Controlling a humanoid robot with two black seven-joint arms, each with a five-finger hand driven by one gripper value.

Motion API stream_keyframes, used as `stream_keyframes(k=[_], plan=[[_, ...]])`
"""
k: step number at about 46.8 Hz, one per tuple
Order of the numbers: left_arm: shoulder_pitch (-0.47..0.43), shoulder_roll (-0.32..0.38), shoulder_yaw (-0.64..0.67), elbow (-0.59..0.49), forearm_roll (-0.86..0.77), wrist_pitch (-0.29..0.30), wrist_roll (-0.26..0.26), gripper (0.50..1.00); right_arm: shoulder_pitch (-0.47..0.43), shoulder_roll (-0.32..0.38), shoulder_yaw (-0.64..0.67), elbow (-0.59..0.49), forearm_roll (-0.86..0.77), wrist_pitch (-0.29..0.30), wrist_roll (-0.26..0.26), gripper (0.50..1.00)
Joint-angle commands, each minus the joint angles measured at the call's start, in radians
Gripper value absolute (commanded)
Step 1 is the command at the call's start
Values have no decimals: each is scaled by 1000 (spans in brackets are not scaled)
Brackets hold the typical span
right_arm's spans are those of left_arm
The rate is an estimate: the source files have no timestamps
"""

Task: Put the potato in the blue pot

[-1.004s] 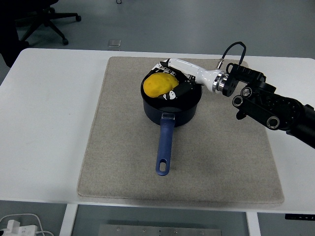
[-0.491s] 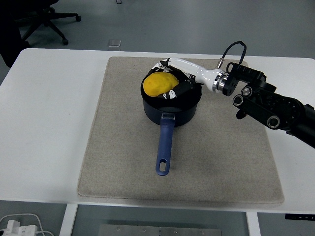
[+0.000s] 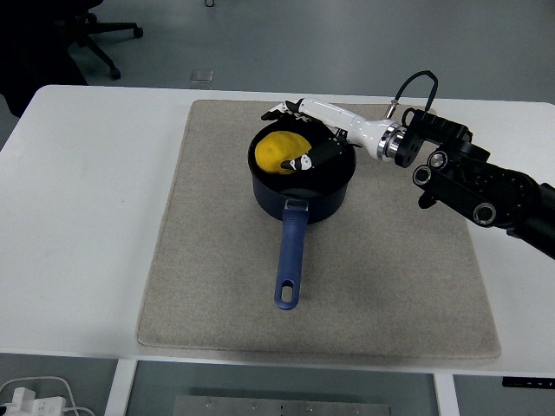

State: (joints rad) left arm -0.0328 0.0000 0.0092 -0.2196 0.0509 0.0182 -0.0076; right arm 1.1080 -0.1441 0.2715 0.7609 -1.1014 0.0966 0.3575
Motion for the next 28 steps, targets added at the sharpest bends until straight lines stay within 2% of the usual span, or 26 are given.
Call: stream_keyframes(k=[1, 14, 21, 28], plan=[[-1, 0, 0, 0, 1, -1, 0, 996, 0, 0, 0, 0, 0, 0, 0, 858], [-1, 0, 0, 0, 0, 0, 0, 996, 12, -12, 3, 2, 2, 3, 0, 862], [-1, 0, 0, 0, 0, 0, 0, 996, 18, -29, 6, 2, 2, 3, 0, 889], [-1, 0, 0, -1, 0, -1, 0, 996, 32, -40, 6, 3, 27, 8, 0, 891]])
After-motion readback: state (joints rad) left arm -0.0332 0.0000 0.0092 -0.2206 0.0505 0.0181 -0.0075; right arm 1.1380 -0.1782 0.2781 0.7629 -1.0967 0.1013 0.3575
